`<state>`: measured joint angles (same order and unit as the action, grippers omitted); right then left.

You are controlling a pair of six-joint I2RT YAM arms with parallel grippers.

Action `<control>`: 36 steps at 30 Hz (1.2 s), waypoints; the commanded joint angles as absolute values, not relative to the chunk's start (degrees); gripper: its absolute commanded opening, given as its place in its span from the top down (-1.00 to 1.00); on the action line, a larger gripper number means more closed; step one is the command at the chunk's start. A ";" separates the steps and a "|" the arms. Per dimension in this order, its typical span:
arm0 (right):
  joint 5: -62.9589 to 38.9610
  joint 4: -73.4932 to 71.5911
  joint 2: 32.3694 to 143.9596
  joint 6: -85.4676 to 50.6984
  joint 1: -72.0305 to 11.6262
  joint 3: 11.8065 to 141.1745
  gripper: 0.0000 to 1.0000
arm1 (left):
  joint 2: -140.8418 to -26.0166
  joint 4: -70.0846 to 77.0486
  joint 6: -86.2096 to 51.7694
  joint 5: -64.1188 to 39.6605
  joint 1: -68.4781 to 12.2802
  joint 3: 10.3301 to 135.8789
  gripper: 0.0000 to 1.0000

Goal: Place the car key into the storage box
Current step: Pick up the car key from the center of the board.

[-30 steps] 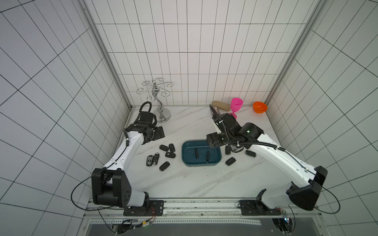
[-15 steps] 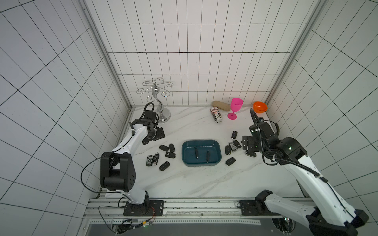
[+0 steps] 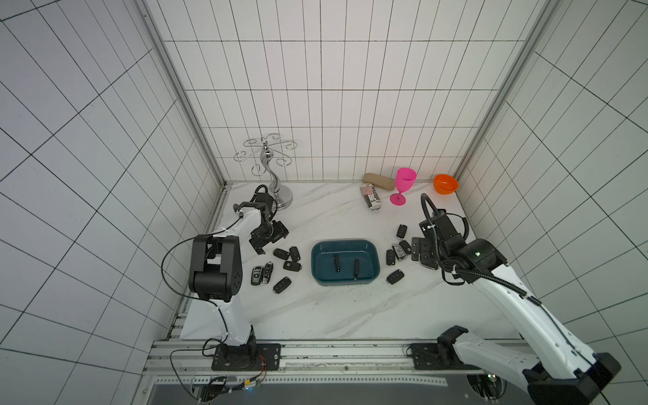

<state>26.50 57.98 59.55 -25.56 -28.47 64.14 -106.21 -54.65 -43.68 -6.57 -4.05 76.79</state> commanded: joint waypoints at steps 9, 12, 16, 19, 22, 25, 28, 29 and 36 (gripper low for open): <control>25.43 53.82 59.39 -27.16 -27.62 58.46 -0.98 | -109.21 -54.34 -57.88 -7.73 -4.74 77.83 -0.83; 24.85 53.41 59.26 -27.25 -27.40 57.99 -0.98 | -110.11 -54.24 -59.12 -7.56 -4.73 77.30 -0.81; 24.60 52.98 58.51 -27.17 -27.16 57.31 -0.99 | -111.04 -52.93 -59.89 -7.47 -4.69 76.49 -0.77; 24.19 52.44 57.79 -26.98 -26.80 56.45 -1.00 | -112.11 -52.28 -59.98 -7.55 -4.66 76.41 -0.66; 23.75 52.20 57.06 -26.89 -26.57 55.40 -1.00 | -113.01 -51.66 -60.15 -8.17 -4.84 76.16 -0.61; 23.40 51.72 56.13 -26.94 -26.37 54.26 -1.00 | -113.79 -51.68 -60.28 -7.93 -5.52 76.00 -0.55; 22.94 51.35 55.61 -26.68 -26.10 53.53 -1.00 | -114.15 -51.52 -60.59 -7.76 -5.99 75.27 -0.43; 22.81 51.37 55.63 -26.57 -25.99 53.49 -1.00 | -114.17 -51.06 -60.60 -8.09 -5.99 74.68 -0.33; 22.67 51.29 55.76 -26.31 -25.66 53.50 -1.00 | -114.42 -50.98 -59.69 -8.45 -5.81 73.29 0.65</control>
